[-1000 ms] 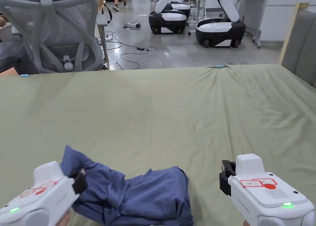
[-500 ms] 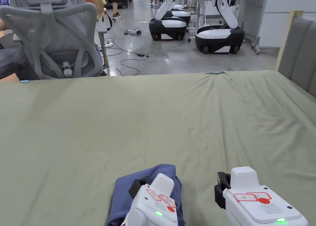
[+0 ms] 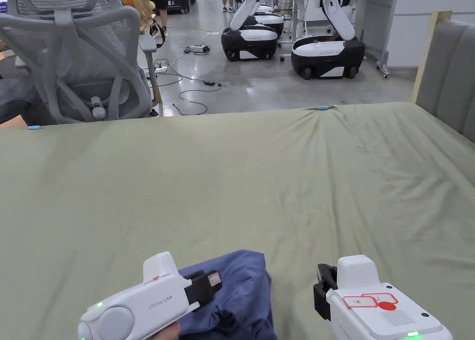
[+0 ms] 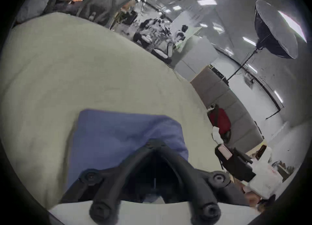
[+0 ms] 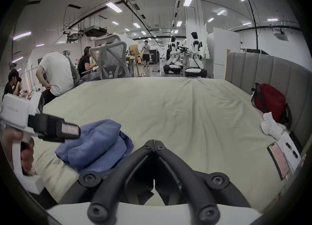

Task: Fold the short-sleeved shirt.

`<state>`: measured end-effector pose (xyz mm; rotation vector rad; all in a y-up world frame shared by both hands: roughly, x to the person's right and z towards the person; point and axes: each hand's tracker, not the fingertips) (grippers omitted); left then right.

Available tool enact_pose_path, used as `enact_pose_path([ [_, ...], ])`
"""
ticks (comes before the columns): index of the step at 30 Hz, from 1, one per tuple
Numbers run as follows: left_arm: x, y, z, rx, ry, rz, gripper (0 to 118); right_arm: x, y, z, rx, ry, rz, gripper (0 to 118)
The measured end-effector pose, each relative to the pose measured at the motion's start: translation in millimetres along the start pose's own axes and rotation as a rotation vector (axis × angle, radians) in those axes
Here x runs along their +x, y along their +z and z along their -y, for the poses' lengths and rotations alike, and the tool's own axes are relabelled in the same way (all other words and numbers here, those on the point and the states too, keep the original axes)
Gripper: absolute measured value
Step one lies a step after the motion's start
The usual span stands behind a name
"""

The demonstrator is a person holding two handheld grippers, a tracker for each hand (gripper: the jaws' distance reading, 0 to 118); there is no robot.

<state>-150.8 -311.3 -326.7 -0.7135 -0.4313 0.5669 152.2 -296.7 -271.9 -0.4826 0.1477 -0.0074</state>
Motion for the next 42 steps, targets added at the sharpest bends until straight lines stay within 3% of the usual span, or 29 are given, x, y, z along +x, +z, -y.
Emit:
enact_pose_path([
  [4,18,-29,27,-0.133,0.018,0.12,0,1,-3,0,-0.023,-0.002,-0.008,0],
  [8,26,-58,45,-0.184,-0.04,0.02,0,0,-7,0,-0.074,0.011,-0.036,0],
  [10,20,-61,42,-0.18,0.005,0.039,0,-2,-9,1,-0.093,0.008,-0.059,0],
  [13,18,-35,27,-0.136,-0.004,0.09,0,-7,-16,-2,-0.143,-0.04,-0.147,0],
  [17,-4,12,-1,-0.031,-0.029,0.055,0,-31,-40,-9,-0.174,-0.083,-0.266,0],
  [18,-12,22,-6,-0.002,-0.024,0.034,6,-36,-49,-9,-0.19,-0.124,-0.317,0],
  [22,-57,45,-13,0.012,0.035,-0.008,111,-49,-90,0,-0.282,-0.28,-0.464,0],
  [23,-69,47,-11,0.017,0.07,-0.019,118,-48,-97,6,-0.307,-0.295,-0.469,0],
  [27,-115,39,1,0.012,0.348,0.103,118,-38,-108,22,-0.339,-0.269,-0.345,0],
  [30,-132,6,17,-0.077,0.509,0.273,111,-35,-107,21,-0.321,-0.264,-0.333,0],
  [33,-124,-26,17,-0.076,0.508,0.364,97,-45,-102,14,-0.302,-0.119,-0.287,0],
  [34,-119,-36,16,-0.098,0.516,0.356,84,-49,-100,13,-0.296,-0.082,-0.274,0],
  [36,-104,-50,14,-0.132,0.458,0.288,70,-58,-97,12,-0.277,-0.018,-0.241,0],
  [37,-96,-53,11,-0.134,0.4,0.183,59,-61,-94,10,-0.266,0.004,-0.224,0],
  [38,-92,-51,8,-0.12,0.324,0.107,36,-64,-91,7,-0.258,0.029,-0.199,0],
  [42,-82,-14,-7,-0.069,0.227,0.123,35,-80,-74,-9,-0.192,0.077,-0.195,0],
])
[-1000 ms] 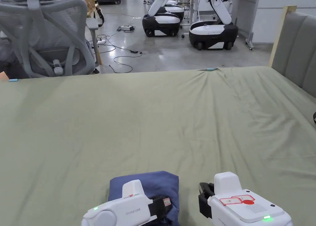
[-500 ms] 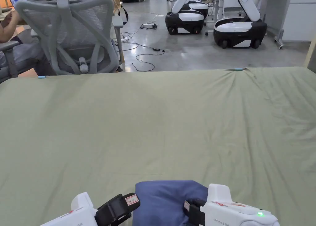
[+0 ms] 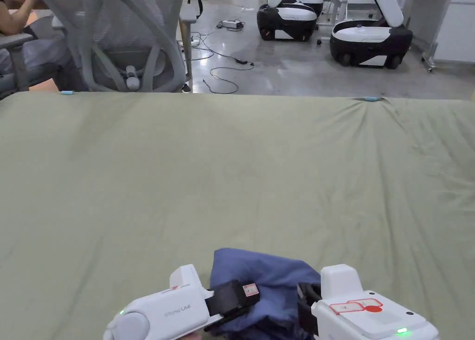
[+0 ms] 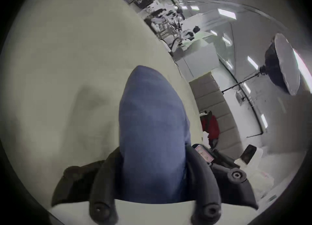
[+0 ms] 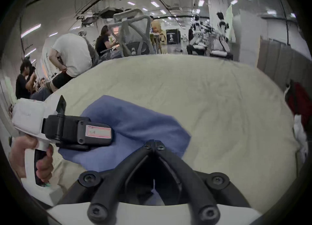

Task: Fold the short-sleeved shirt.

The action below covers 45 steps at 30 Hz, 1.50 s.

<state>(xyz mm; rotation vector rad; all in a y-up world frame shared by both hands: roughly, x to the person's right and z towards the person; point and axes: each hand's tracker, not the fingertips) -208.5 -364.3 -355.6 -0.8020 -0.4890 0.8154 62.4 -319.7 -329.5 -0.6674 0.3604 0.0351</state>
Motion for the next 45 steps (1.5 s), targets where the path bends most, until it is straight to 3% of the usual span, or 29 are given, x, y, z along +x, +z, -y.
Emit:
enact_pose_path([
  [3,-7,35,-16,0.023,-0.105,-0.091,35,-25,1,-19,0.032,0.033,0.015,0],
  [7,-40,93,-42,0.065,-0.101,-0.151,35,-77,-10,-40,0.071,0.055,-0.005,0],
  [17,-150,252,-137,0.117,-0.122,-0.367,34,-243,-66,-64,0.07,0.13,-0.239,0],
  [25,-222,323,-188,0.133,-0.074,-0.454,38,-301,-99,-66,0.044,0.211,-0.298,0],
  [27,-229,328,-186,0.18,-0.065,-0.464,56,-304,-105,-66,0.036,0.211,-0.304,0],
  [29,-235,339,-186,0.267,-0.056,-0.499,86,-303,-107,-65,0.027,0.217,-0.303,0],
  [30,-234,347,-186,0.314,-0.049,-0.517,96,-301,-106,-65,0.027,0.217,-0.3,0],
  [31,-233,355,-186,0.349,-0.037,-0.536,99,-299,-106,-65,0.027,0.216,-0.297,0],
  [33,-237,370,-188,0.381,-0.039,-0.586,91,-293,-104,-65,0.028,0.206,-0.29,0],
  [34,-231,374,-186,0.383,-0.06,-0.624,73,-289,-101,-65,0.03,0.201,-0.286,0],
  [36,-219,375,-181,0.376,-0.094,-0.721,22,-279,-94,-65,0.037,0.186,-0.277,0],
  [37,-207,376,-177,0.371,-0.118,-0.756,6,-273,-90,-66,0.042,0.177,-0.272,0],
  [41,-146,353,-149,0.406,-0.187,-0.701,0,-237,-60,-68,0.076,0.139,-0.23,0],
  [45,-66,298,-122,0.45,-0.359,-0.638,0,-182,-20,-74,0.134,0.114,-0.15,0],
])
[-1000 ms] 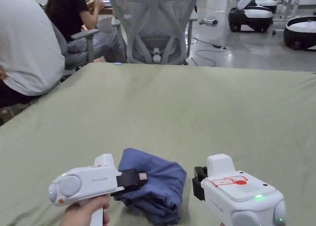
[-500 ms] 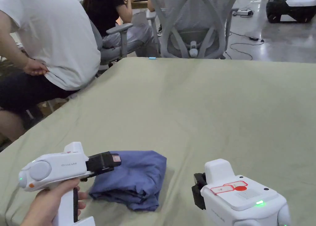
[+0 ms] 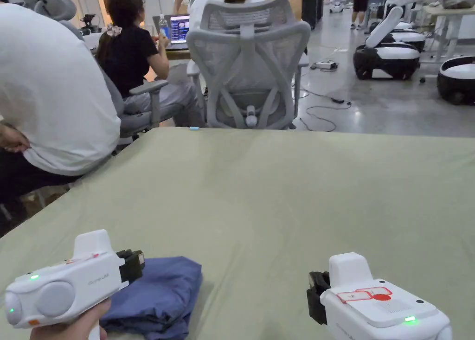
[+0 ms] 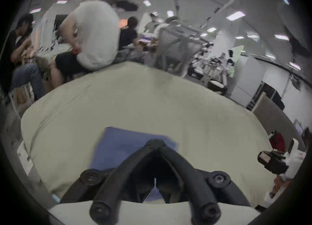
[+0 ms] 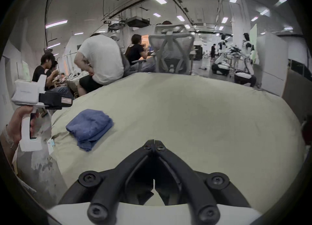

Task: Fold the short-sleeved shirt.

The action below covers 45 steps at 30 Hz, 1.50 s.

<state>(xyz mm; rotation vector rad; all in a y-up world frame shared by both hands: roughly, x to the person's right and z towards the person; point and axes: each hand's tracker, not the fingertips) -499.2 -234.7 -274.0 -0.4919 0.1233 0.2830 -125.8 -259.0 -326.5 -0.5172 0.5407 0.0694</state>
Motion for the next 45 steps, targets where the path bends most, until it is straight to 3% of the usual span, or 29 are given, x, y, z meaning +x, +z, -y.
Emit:
enact_pose_path([
  [5,141,14,11,0.163,-0.145,0.091,0,75,72,-12,0.083,0.03,0.168,0],
  [8,212,34,25,0.333,-0.232,0.072,0,116,116,-25,0.133,0.086,0.281,0],
  [10,248,41,29,0.327,-0.227,0.109,0,133,139,-32,0.165,0.118,0.379,0],
  [12,278,45,30,0.311,-0.24,0.134,0,152,160,-37,0.207,0.099,0.433,0],
  [15,313,56,33,0.334,-0.305,0.137,0,172,183,-42,0.253,0.056,0.45,0],
  [19,334,73,30,0.369,-0.292,0.167,0,188,207,-47,0.298,0.037,0.468,0],
  [28,361,96,13,0.43,-0.322,0.178,0,187,220,-47,0.329,0.052,0.462,0],
  [32,362,93,17,0.41,-0.337,0.176,34,187,218,-46,0.321,0.033,0.465,5],
  [33,362,92,18,0.406,-0.334,0.176,43,188,217,-45,0.321,0.024,0.458,10],
  [34,362,91,19,0.406,-0.335,0.176,53,188,216,-44,0.321,0.019,0.452,24],
  [35,362,90,20,0.409,-0.337,0.175,69,188,216,-44,0.321,0.015,0.448,44],
  [37,364,92,21,0.41,-0.335,0.178,103,186,215,-43,0.316,0.017,0.45,97],
  [41,365,96,25,0.441,-0.351,0.191,118,181,217,-40,0.373,0.047,0.483,118],
  [45,364,99,22,0.458,-0.349,0.17,118,181,219,-42,0.368,0.045,0.504,118],
])
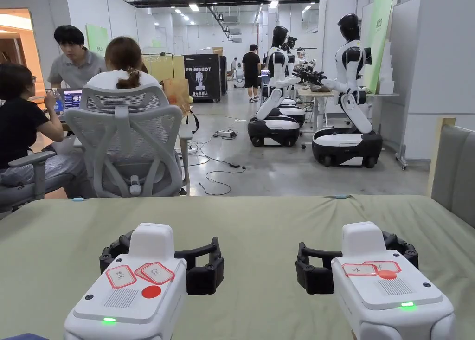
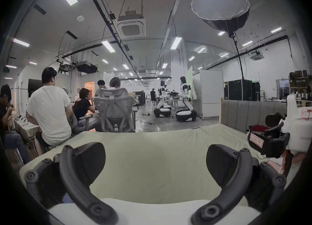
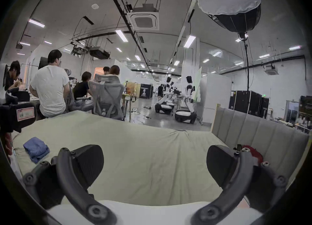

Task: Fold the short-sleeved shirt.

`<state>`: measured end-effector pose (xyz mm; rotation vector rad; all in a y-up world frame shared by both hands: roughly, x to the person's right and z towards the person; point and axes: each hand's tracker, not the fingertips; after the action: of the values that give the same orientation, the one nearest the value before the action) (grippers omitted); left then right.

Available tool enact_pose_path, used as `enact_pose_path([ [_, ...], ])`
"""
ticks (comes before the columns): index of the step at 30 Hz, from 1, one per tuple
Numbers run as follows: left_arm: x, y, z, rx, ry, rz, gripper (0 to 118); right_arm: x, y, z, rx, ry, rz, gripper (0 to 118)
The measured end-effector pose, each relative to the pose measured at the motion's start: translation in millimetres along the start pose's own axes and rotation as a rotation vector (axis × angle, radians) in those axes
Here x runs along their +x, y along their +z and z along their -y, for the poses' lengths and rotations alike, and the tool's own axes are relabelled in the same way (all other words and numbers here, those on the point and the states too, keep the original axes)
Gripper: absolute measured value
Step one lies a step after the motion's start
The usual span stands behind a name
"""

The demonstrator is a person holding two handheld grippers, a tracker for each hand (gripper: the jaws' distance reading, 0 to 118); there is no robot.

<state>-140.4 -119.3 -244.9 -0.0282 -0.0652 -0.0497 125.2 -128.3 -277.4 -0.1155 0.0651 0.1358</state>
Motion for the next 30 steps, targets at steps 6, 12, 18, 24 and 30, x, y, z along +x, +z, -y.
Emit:
enact_pose_path([
  [6,-4,3,1,0.015,0.009,-0.014,118,4,2,0,0.006,-0.043,-0.019,118],
  [12,-6,3,3,0.01,0.014,-0.023,118,2,3,-3,0.006,-0.033,-0.035,118],
  [18,-9,3,3,0.002,0.023,-0.022,118,1,-1,-4,-0.028,-0.056,-0.048,118],
  [24,-10,2,4,-0.005,0.026,-0.028,118,-8,-10,-9,-0.127,-0.076,-0.008,118],
  [30,-9,2,3,-0.003,0.026,-0.023,118,-2,-6,-15,-0.138,-0.184,-0.021,118],
])
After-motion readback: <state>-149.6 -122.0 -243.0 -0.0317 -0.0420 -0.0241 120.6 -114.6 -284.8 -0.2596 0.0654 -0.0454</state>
